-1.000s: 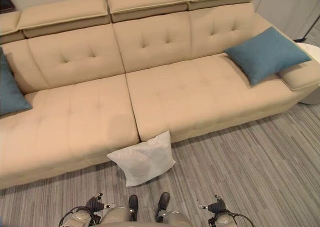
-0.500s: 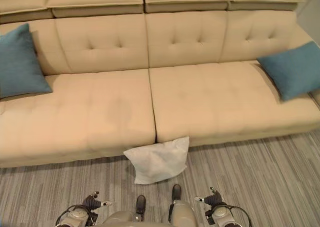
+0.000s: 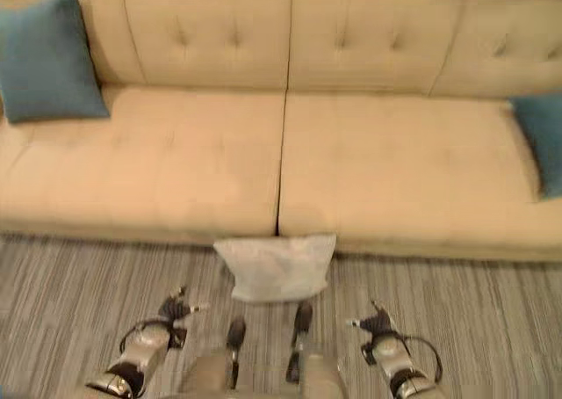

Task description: Pick up all the scattered cushions and arrange them neatly on the sofa.

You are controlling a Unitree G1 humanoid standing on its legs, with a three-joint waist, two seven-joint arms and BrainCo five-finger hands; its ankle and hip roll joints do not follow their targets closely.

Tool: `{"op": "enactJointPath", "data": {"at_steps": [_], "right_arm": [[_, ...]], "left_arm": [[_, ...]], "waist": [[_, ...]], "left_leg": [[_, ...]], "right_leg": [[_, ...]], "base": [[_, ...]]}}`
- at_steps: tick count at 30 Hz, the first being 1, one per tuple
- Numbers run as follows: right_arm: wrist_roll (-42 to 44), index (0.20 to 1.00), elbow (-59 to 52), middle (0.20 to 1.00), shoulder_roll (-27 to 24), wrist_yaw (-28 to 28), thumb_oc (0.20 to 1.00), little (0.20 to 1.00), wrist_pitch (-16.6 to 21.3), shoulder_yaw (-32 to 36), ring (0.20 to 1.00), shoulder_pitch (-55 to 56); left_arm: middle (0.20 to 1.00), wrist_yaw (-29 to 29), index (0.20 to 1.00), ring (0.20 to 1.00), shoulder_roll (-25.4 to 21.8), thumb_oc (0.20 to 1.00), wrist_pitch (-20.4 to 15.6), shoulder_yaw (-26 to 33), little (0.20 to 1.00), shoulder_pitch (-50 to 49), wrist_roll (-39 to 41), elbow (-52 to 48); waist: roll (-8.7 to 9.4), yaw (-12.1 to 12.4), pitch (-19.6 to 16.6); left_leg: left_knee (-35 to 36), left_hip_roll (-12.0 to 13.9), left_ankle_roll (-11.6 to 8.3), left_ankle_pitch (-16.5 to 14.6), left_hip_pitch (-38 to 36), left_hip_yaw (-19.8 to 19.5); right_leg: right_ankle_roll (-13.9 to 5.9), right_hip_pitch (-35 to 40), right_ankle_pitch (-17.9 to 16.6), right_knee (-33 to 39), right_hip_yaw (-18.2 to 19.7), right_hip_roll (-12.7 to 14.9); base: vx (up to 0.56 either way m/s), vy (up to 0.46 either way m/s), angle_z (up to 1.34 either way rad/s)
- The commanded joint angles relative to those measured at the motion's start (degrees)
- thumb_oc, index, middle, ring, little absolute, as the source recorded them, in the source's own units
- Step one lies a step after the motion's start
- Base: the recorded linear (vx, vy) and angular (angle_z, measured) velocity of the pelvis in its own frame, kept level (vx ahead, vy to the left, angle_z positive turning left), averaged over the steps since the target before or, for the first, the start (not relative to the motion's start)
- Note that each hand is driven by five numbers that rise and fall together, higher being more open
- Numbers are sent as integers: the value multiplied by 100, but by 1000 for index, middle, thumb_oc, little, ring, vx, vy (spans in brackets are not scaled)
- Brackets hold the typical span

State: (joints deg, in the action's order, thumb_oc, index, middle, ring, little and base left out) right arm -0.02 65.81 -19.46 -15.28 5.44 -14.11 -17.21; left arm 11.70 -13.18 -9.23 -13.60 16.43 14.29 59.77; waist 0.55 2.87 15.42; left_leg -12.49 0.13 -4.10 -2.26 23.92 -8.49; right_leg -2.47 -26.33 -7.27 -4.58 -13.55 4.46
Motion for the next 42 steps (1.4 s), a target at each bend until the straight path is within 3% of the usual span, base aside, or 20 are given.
{"op": "enactJointPath", "data": {"at_steps": [1,9,13,16,20,28,35,36,37,38,42], "right_arm": [[577,1000,-578,1000,-159,-427,1000,1000,190,-133,1000,46],[1059,1000,-1596,1000,-384,-1332,1000,1000,535,-1,1000,-1205],[519,1000,-1940,1000,-408,-2233,1000,1000,503,73,1000,-1766],[212,1000,-2147,1000,-364,-2593,1000,1000,442,116,1000,-2000],[516,1000,-2038,1000,-432,-2472,1000,1000,482,19,1000,-2561],[1370,1000,-1589,1000,-706,-1995,1000,1000,591,-611,1000,-4054],[1908,1000,-1889,1000,-200,-1711,1000,1000,733,-1348,1000,-5318],[2100,570,-2024,570,-34,-1611,570,570,831,-1447,570,-5481],[2183,200,-2099,200,87,-1577,200,200,867,-1488,200,-5532],[2259,200,-2194,200,149,-1538,200,200,910,-1497,200,-5559],[2281,200,-2965,200,309,-1472,200,200,1244,-1376,200,-5489]], "left_arm": [[1000,525,1000,1000,-175,1000,-477,175,1000,-7,731,-173],[1000,1130,1000,1000,-282,1000,-636,-24,1000,980,949,-742],[1000,1642,1000,1000,-277,1000,-615,-199,1000,1657,651,-1025],[1000,1979,1000,1000,-290,1000,-595,-349,1000,2030,391,-1269],[1000,2011,1000,1000,-454,1000,-543,-450,1000,2701,528,-1242],[1000,1875,1000,1000,-791,1000,-453,-821,1000,3867,625,-999],[1000,1818,1000,1000,-561,1000,-452,-1248,1000,4909,878,-941],[1000,1768,1000,1000,-409,1000,-539,-1276,1000,5063,1108,-977],[529,1764,529,529,-333,529,-607,-1261,529,5085,1276,-1033],[200,1757,200,200,-267,200,-665,-1236,200,5124,1416,-1111],[200,1765,200,200,-277,200,-988,-1051,200,5095,1716,-1829]], "waist": [[165,-72,-134],[69,-129,77],[43,-267,59],[22,-392,-1],[-19,-489,-93],[-47,-453,82],[-54,-387,149],[-51,-380,130],[-54,-380,122],[-56,-382,110],[-59,-413,-22]], "left_leg": [[203,-354,-42,208,390,283],[-625,-329,-63,81,2454,275],[-847,-351,-63,96,3468,223],[-899,-370,-21,94,4004,231],[-923,-350,-12,142,4549,236],[-901,-279,-40,276,5142,274],[-814,-256,-55,402,5375,241],[-756,-245,-55,426,5387,236],[-734,-239,-59,441,5388,233],[-704,-235,-73,462,5380,220],[-471,-232,-107,517,5207,217]], "right_leg": [[-510,-264,551,-464,124,363],[-407,-2474,988,-1786,434,543],[-434,-3468,1025,-2086,591,666],[-497,-4034,983,-2135,695,667],[-568,-4598,938,-2152,789,692],[-654,-5261,887,-2241,811,678],[-687,-5522,808,-2192,787,579],[-689,-5549,787,-2152,788,554],[-693,-5571,781,-2150,786,546],[-694,-5570,776,-2122,787,537],[-708,-5468,716,-1972,796,449]], "base": [[-148,56,26],[-105,61,2],[-41,50,-4],[-6,58,-3],[10,32,-10],[13,-36,0],[-1,-51,0],[9,-36,0],[6,-40,-1],[0,0,0],[0,0,0]]}}
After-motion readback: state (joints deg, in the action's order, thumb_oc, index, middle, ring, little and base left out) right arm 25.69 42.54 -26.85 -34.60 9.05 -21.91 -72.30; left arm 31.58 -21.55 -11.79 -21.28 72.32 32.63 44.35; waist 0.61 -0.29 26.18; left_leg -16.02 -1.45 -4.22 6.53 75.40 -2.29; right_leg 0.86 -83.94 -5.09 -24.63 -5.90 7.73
